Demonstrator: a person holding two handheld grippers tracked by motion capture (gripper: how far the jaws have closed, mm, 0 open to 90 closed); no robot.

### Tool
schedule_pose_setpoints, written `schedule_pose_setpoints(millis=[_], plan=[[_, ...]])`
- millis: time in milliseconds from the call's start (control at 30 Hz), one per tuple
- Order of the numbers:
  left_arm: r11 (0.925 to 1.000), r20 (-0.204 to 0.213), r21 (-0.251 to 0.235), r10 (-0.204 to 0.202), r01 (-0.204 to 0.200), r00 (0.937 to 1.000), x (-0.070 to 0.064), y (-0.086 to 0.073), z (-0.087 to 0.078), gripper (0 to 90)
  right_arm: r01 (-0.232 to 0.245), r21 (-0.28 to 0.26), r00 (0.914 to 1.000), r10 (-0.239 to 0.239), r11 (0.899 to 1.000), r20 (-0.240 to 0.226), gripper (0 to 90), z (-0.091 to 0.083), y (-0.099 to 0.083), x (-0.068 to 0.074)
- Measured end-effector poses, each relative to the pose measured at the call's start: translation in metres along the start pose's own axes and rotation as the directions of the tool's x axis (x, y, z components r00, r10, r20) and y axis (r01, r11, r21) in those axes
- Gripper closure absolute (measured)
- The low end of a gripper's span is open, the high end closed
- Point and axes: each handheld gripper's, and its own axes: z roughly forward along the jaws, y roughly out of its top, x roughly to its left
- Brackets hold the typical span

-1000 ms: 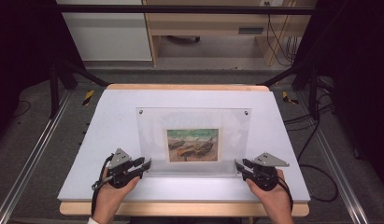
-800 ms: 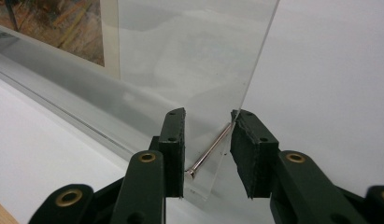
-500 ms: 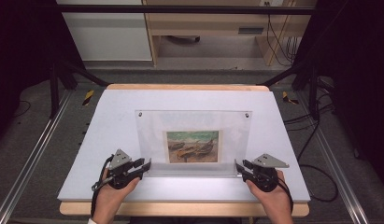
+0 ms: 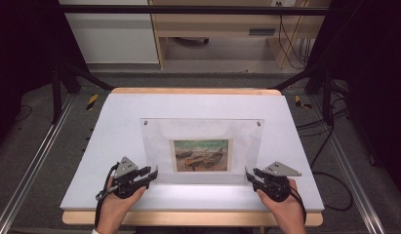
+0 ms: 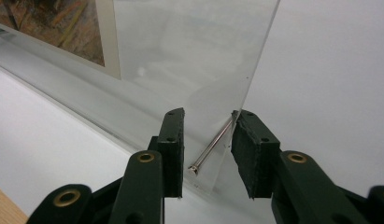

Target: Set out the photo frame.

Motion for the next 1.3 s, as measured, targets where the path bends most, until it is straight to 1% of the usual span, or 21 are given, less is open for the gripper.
schedule_pose_setpoints(millis=[167, 300, 733, 1067, 1100, 1200, 1233, 1300], plan=[[1.0, 0.003, 0.006, 0.003, -0.003, 1.0, -0.0008, -0.0009, -0.0004, 62.5, -0.007, 0.005, 1.0, 0.007, 1.0, -0.002, 64.8, -0.0006, -0.0011, 0.0013], [0.9999, 0.006, 0.011, 0.007, -0.007, 1.0, -0.0015, -0.0018, -0.0005, 61.6, 0.001, 0.012, 1.0, -0.001, 1.0, -0.007, 64.4, -0.0007, -0.0019, 0.0011], [0.9999, 0.01, 0.007, 0.011, -0.011, 0.9999, -0.0023, -0.0019, -0.0009, 60.5, 0.001, 0.018, 1.0, 0.0, 1.0, -0.009, 63.5, -0.0011, -0.0031, 0.0024], [0.9998, 0.006, -0.006, 0.02, -0.02, 0.9998, -0.0038, -0.002, 0.0, 58.1, 0.001, 0.017, 0.9998, -0.001, 1.0, -0.018, 55.4, 0.0003, -0.0026, 0.0045], [0.9997, 0.002, -0.011, 0.024, -0.024, 0.9997, -0.0047, -0.0022, 0.0008, 56.4, 0.012, 0.013, 0.9998, -0.012, 1.0, -0.017, 53.9, 0.0009, -0.0025, 0.0045], [0.9995, 0.0, -0.012, 0.029, -0.029, 0.9996, -0.0057, -0.0021, 0.0017, 51.6, 0.012, 0.014, 0.9998, -0.012, 1.0, -0.018, 51.5, 0.0011, -0.0023, 0.0053], [0.9992, -0.003, -0.01, 0.037, -0.037, 0.9993, -0.0063, -0.0021, 0.0021, 51.6, 0.009, 0.014, 0.9998, -0.008, 1.0, -0.018, 50.3, 0.0013, -0.0022, 0.006], [0.9992, -0.002, -0.013, 0.039, -0.039, 0.9992, -0.0066, -0.0021, 0.0027, 45.4, 0.018, 0.006, 0.9995, -0.018, 1.0, -0.025, 45.0, 0.002, -0.0013, 0.0073]])
